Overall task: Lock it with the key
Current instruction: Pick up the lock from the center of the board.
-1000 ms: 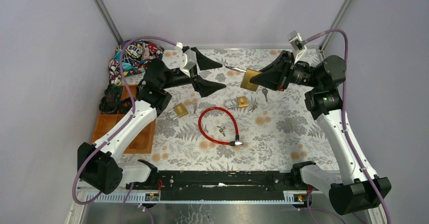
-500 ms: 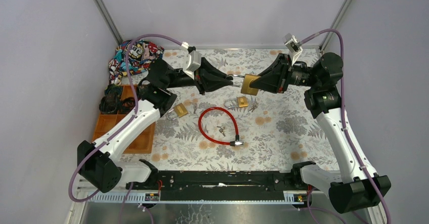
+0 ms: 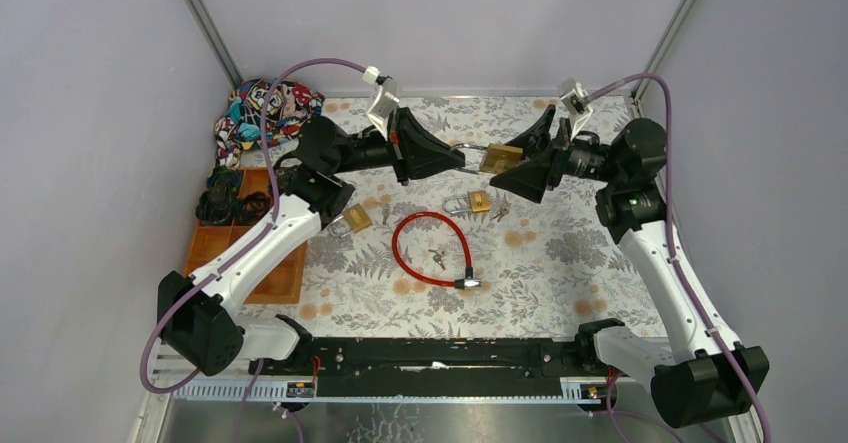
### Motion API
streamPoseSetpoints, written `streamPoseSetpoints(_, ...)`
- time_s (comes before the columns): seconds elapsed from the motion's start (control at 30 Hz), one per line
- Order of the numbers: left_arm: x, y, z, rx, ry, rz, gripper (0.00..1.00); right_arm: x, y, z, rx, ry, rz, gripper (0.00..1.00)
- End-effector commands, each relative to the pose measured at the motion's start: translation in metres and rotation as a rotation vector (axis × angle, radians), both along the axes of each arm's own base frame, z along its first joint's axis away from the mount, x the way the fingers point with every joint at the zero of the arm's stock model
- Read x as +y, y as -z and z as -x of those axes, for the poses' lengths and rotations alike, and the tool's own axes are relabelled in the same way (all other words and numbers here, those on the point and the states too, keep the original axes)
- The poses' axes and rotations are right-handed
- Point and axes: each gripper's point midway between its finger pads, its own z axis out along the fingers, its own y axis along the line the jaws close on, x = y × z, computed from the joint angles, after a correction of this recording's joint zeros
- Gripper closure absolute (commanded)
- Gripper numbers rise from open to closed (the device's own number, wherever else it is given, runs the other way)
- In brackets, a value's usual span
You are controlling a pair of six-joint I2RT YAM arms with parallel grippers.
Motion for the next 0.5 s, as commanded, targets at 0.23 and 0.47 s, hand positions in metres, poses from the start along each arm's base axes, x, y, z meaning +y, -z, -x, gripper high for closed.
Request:
streamPoseSetpoints(0.23,0.014,-0.051,0.020,-0.072,-0.019,0.172,1.00,-0.001,-0.023,0.013,-0.132,-0.024,-0.129,0.16)
streamPoseSetpoints(0.47,0.013,-0.054,0.024,-0.088,-0.010,0.185,1.00,-0.002,-0.031,0.012,-0.157,-0.005,-0.127,0.26)
